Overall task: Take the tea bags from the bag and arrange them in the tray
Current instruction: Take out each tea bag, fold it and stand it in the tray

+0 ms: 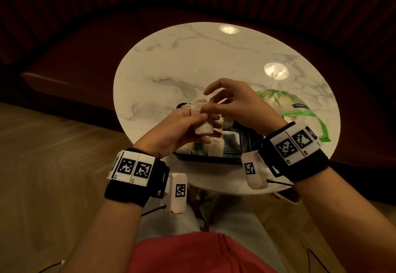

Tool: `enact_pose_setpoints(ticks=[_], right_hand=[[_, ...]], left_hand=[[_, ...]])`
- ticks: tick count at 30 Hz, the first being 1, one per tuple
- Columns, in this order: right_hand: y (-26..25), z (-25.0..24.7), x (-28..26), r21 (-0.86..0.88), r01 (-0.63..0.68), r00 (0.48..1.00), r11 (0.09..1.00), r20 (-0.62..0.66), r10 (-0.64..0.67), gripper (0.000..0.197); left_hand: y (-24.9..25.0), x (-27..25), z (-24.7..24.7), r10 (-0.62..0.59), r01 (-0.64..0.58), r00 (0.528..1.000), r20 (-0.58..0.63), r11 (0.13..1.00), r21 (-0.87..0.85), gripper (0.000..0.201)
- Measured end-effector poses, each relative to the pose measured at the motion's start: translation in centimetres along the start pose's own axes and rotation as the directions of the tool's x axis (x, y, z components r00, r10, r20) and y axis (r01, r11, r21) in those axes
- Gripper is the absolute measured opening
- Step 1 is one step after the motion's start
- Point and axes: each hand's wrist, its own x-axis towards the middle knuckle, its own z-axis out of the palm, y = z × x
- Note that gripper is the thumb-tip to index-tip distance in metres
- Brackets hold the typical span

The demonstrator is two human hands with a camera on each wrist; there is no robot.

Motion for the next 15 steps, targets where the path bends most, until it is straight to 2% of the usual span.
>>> enact_pose_setpoints(ticks=[4, 8, 10, 15], right_hand=[[-0.2, -0.3, -0.3, 0.074, -0.016, 0.999, 0.997, -0.050, 0.020, 0.032], [0.1, -1.0, -0.4, 0.042, -0.029, 0.996, 0.999, -0.082, 0.033, 0.026], [0.3, -1.5, -0.6, 0.006, -0.030, 0.996, 1.000, -0.087, 0.030, 0.022], [0.5, -2.3, -0.9, -0.117, -0.012, 1.000, 0.993, 0.025, 0.015, 0.018]], left_hand=[[-0.3, 0.0, 0.1, 0.011, -0.010, 1.000, -0.028, 1.000, 0.028, 0.022], [-0.5, 0.2, 0.1, 0.037, -0.035, 0.997, -0.071, 0.999, 0.031, 0.026], [-0.8, 0.3, -0.2, 0.073, -0.066, 0.992, -0.107, 0.995, 0.070, 0.020], [-1.4, 0.8, -0.5, 0.159, -0.130, 0.980, -0.118, 0.967, 0.221, 0.012]])
